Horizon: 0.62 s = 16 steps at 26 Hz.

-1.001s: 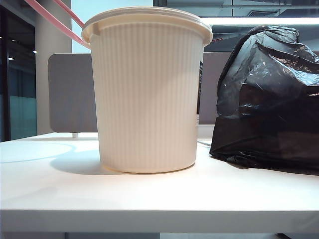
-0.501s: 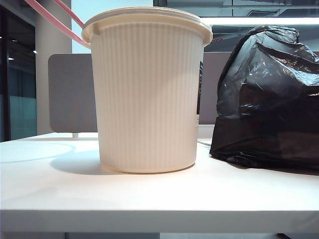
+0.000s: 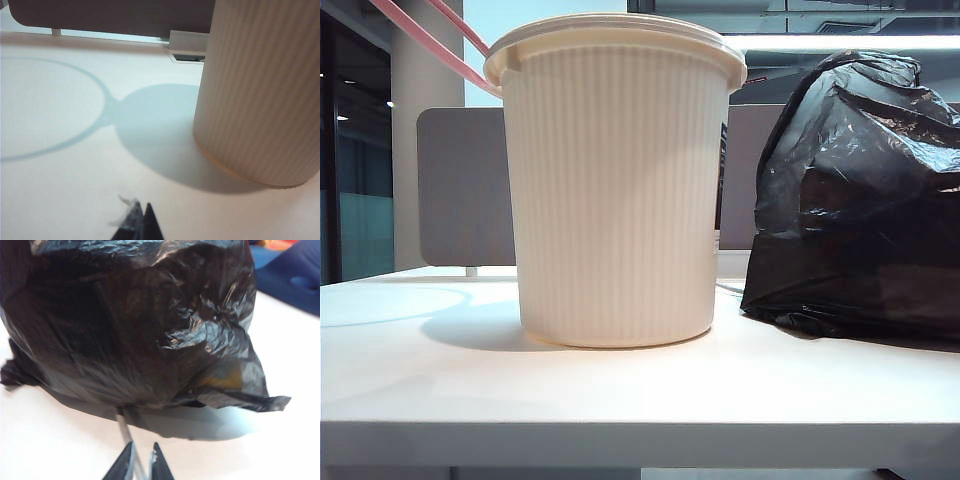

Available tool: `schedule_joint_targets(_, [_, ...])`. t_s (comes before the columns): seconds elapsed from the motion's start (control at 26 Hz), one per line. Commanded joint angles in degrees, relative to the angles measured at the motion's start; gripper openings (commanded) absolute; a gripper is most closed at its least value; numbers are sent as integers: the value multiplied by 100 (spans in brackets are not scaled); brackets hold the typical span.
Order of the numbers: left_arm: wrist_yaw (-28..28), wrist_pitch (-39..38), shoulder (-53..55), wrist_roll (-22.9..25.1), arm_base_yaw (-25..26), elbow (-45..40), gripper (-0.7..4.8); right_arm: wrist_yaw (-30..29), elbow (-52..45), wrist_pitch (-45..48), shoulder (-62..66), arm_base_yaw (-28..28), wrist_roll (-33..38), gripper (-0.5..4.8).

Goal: Open the ring lid of the trash can, pull out the black garbage bag inside, and place it on the table.

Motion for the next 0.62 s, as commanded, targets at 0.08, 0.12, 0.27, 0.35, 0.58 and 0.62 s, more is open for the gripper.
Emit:
schedule_joint_targets(0.08, [24,52,2,4,4,15,-5,57,4,98,0,4,-780,45])
schedule_joint_targets(0.12, [24,52,2,4,4,15,-5,57,-2,107,0,4,-885,45])
schedule_joint_targets(0.27, [24,52,2,4,4,15,-6,-50,-72,297,0,7,-909,45])
schedule_joint_targets(0.35, [24,52,2,4,4,15,-5,-133,-94,365,0,7,-909,45])
schedule_joint_targets(0.58, [24,52,2,4,4,15,-5,-256,-105,400,0,9,-901,45])
schedule_joint_targets(0.62, [24,52,2,4,4,15,-5,-280,-105,402,0,9,-890,45])
